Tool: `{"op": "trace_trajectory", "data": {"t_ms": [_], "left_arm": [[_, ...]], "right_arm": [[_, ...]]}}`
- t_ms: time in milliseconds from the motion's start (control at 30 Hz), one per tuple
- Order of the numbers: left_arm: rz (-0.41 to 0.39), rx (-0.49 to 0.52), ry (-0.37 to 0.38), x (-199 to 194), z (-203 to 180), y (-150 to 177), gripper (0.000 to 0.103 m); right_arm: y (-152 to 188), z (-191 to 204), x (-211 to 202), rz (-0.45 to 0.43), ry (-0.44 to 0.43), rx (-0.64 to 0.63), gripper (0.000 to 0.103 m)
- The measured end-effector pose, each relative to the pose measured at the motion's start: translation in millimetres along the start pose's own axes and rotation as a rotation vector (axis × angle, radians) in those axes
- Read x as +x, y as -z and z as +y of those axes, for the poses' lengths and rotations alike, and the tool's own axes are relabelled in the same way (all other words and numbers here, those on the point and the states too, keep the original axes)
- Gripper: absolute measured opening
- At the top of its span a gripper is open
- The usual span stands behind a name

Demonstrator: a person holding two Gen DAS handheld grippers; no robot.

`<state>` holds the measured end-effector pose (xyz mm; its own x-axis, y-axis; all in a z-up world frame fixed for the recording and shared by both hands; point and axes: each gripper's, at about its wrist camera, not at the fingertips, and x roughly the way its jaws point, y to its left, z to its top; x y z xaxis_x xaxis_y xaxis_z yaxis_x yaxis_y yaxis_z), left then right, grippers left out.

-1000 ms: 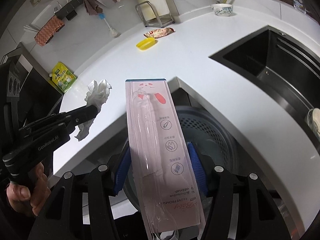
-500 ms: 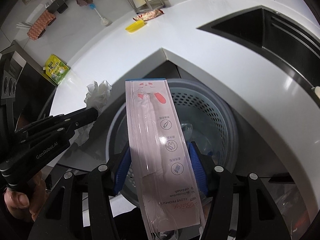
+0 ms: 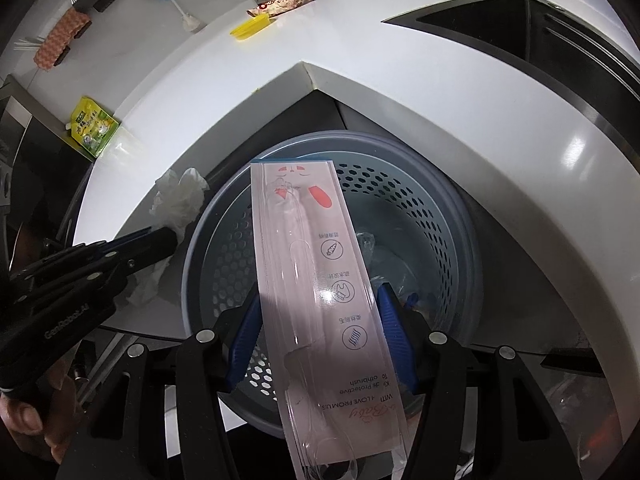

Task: Collect trash
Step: 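Carry both items over the grey basket and open both tools, then move both tools back toward the snack wrapper and yellow container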

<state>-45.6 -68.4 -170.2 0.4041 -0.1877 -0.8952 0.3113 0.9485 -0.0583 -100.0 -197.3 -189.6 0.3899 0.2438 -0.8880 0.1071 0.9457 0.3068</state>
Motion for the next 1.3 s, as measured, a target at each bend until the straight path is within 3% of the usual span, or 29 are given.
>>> {"op": "trace_trajectory", "data": {"t_ms": [100, 167, 233, 800, 1300], "left_arm": [[-0.007, -0.011, -0.004, -3, 3, -1, 0.02], [-0.011, -0.023, -0.002, -4, 6, -1, 0.05], [-0.027, -0.035, -0.004, -8, 9, 0, 0.06], [-0.061, -0.049, -0.012, -28, 17, -6, 0.064], [-0.13, -0.019, 0.017, -54, 40, -49, 0.07]], "right_arm": [[-1, -1, -3, -0.004, -0.004, 0.004, 0.056], [-2, -2, -4, -0.005, 0.001, 0.009, 0.058], [-2, -4, -7, -0.012, 0.003, 0.016, 0.061], [1, -1, -18, 0.003, 0.009, 0.027, 0.061], [-37, 25, -40, -0.095, -0.003, 0.016, 0.063]]}}
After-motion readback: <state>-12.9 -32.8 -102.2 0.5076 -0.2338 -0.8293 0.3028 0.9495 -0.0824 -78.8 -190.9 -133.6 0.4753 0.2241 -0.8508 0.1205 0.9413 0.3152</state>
